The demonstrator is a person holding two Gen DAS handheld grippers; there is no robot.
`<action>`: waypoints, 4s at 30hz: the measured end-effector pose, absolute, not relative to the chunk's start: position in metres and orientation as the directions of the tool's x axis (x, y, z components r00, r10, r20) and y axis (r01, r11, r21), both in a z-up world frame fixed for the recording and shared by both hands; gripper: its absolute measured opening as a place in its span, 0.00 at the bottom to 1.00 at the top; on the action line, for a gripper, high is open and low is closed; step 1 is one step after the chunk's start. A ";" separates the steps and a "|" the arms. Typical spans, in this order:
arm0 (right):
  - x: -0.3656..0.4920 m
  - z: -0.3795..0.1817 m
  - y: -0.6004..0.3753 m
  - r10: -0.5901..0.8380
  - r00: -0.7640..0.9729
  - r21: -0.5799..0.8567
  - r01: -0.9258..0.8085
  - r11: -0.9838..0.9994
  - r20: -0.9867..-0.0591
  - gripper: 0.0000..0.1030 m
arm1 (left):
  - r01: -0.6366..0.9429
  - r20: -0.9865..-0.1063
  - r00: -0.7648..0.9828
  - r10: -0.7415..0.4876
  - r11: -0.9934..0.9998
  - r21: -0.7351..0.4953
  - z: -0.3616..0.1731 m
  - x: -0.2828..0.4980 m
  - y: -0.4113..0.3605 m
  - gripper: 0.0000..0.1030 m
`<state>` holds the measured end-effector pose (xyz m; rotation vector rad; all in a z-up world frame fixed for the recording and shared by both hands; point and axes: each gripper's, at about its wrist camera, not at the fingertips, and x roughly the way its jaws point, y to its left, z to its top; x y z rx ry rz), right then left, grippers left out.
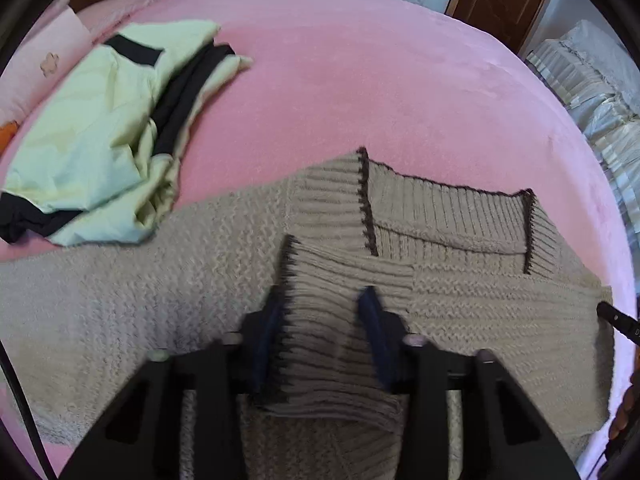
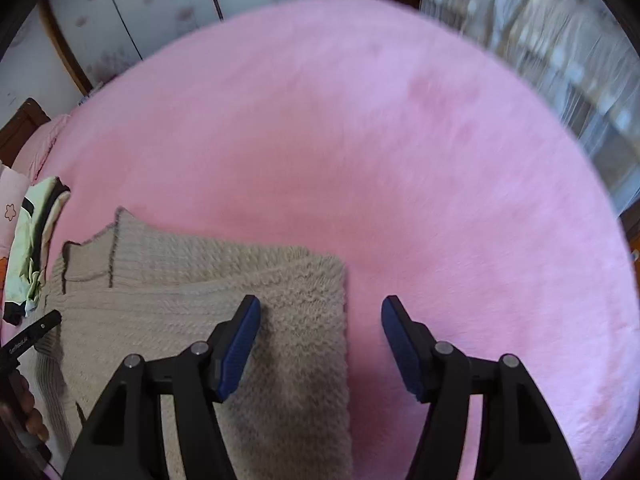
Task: Fold large clothes
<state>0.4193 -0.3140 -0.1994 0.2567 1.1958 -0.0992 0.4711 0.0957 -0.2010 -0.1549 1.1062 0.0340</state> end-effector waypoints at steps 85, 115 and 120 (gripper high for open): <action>0.110 -0.049 0.039 0.154 0.617 0.076 -0.151 0.986 -0.772 0.66 | -0.313 -0.823 0.551 0.137 0.948 -0.052 -0.085 0.133 0.304 0.78; 0.252 -0.151 0.118 0.178 0.506 0.110 -0.162 0.981 -0.844 0.66 | -0.518 -0.851 0.518 0.088 0.824 -0.230 -0.205 0.285 0.506 0.11; 0.238 -0.145 0.084 0.168 0.508 0.121 -0.125 0.985 -0.845 0.66 | -0.431 -0.735 0.653 0.184 0.888 -0.161 -0.120 0.282 0.441 0.10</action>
